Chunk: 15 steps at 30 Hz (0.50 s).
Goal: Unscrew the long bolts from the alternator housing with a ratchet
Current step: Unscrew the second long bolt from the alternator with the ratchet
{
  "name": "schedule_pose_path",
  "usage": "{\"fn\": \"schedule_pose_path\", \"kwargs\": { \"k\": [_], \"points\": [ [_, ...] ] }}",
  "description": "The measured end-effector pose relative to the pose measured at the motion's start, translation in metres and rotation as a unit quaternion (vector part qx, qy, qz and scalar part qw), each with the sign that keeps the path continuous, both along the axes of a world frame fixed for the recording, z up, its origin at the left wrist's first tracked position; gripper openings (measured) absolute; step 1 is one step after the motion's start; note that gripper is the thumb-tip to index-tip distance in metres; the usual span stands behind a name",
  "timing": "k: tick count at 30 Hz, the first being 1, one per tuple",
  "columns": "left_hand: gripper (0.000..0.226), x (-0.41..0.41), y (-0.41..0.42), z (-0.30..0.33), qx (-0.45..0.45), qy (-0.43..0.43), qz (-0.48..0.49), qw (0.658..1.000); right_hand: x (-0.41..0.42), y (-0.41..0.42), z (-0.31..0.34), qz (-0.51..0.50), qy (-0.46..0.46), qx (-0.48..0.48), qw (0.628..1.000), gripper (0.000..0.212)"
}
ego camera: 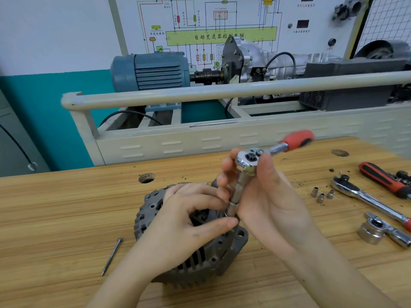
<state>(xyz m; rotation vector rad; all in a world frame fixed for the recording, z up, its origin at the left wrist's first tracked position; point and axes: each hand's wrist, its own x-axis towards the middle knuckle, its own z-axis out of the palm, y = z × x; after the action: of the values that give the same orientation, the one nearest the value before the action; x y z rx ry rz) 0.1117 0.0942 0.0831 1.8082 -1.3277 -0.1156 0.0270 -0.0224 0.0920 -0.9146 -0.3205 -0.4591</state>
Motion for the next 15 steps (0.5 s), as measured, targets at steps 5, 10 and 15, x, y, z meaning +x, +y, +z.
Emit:
{"fn": "schedule_pose_path", "kwargs": {
  "k": [5, 10, 15],
  "points": [
    [0.033, -0.0008, -0.0023, -0.0014, -0.023, 0.008, 0.012, 1.000, -0.0024, 0.0001, 0.0003, -0.025, -0.008, -0.014, 1.000, 0.031],
    [0.032, 0.0002, -0.0011, -0.0015, -0.016, -0.008, -0.005, 1.000, -0.0005, 0.0021, 0.0004, -0.001, -0.007, -0.019, 1.000, 0.034],
    [0.029, 0.0018, -0.0015, -0.0023, 0.007, -0.036, -0.008, 0.999, -0.0001, 0.0015, 0.0006, 0.005, -0.011, -0.014, 1.000, 0.034]
  ]
}}
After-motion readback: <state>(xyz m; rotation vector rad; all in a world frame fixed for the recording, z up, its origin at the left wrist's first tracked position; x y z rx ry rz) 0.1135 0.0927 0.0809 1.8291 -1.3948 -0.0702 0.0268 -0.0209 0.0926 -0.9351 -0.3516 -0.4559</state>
